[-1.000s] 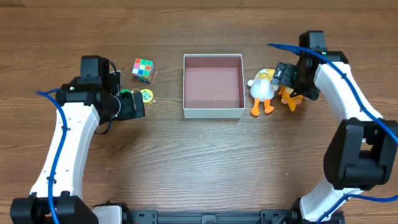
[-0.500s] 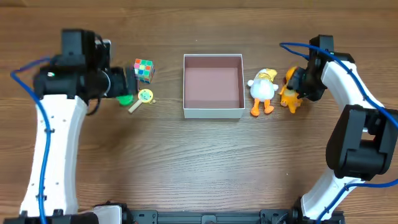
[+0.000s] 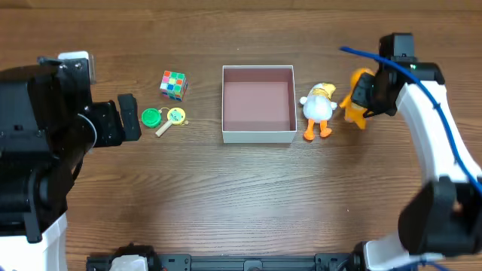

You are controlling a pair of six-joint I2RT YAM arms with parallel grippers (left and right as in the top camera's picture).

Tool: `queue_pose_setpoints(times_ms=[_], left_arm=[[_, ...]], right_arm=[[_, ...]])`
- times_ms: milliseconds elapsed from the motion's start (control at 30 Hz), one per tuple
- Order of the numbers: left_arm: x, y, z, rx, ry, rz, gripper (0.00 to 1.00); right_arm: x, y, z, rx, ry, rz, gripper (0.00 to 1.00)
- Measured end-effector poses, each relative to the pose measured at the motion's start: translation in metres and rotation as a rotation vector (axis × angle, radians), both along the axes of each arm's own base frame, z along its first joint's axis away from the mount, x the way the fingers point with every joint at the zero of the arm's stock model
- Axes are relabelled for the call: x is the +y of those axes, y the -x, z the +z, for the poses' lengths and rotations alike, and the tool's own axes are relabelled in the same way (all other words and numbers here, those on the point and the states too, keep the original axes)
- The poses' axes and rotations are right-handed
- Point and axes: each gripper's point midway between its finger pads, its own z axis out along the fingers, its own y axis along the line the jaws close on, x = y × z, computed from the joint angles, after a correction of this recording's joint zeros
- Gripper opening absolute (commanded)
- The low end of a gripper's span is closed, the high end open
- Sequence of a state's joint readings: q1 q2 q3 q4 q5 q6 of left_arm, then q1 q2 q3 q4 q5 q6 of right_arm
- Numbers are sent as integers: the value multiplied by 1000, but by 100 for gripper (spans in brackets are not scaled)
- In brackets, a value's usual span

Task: Pack container
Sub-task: 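Grasp the orange dinosaur toy with the right gripper, then carry the orange dinosaur into the box and release it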

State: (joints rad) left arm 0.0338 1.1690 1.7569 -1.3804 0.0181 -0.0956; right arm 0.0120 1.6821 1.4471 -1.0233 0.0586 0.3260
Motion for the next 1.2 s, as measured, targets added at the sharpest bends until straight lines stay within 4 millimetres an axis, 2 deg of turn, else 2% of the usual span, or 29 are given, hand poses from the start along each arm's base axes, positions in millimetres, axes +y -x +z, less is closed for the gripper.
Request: queue_pose_setpoints(times_ms=[33,100,167,233,300,400,467,667,700,733,767,933,1033,1100,1200], left_arm=[[0,1,0,1,-2,2,100],[1,4,2,-7,-5,7,100],[2,9,7,-31,-9,10,100],[2,18,16,-69,-12,12,100],[2,29,24,-105,-13,12,100],[1,44,30,-136,-14,12,100],[1,49,28,-124,-14,13,100],[1,49,20,-78,-13,12,100],[1,49,19,-77,-13,12,100],[1,49,19,-76,-13,12,100],[1,49,19,-76,-13,12,100],[1,49,19,-76,-13,12,100],[1,49,19,-76,-13,12,100],[1,49,19,-76,-13,12,100],[1,49,19,-76,-13,12,100]], right_arm=[[12,2,14,-37,-5,25,4],[52,10,45,-122,-28,107,4],[102,22,70,-196,-80,206,4],[151,28,84,-261,-131,301,4],[193,31,88,-304,-166,365,4],[224,24,76,-319,-166,380,4],[233,14,57,-302,-160,373,4],[266,-11,-36,-161,-191,391,4],[271,-13,-44,-152,-206,397,8],[274,-14,-48,-149,-216,401,28],[277,-14,-51,-145,-225,407,41],[282,-8,-53,-125,-239,431,62],[276,2,-57,-84,-203,439,63],[268,8,-52,-73,-175,440,61],[251,17,-27,-91,-127,419,61]])
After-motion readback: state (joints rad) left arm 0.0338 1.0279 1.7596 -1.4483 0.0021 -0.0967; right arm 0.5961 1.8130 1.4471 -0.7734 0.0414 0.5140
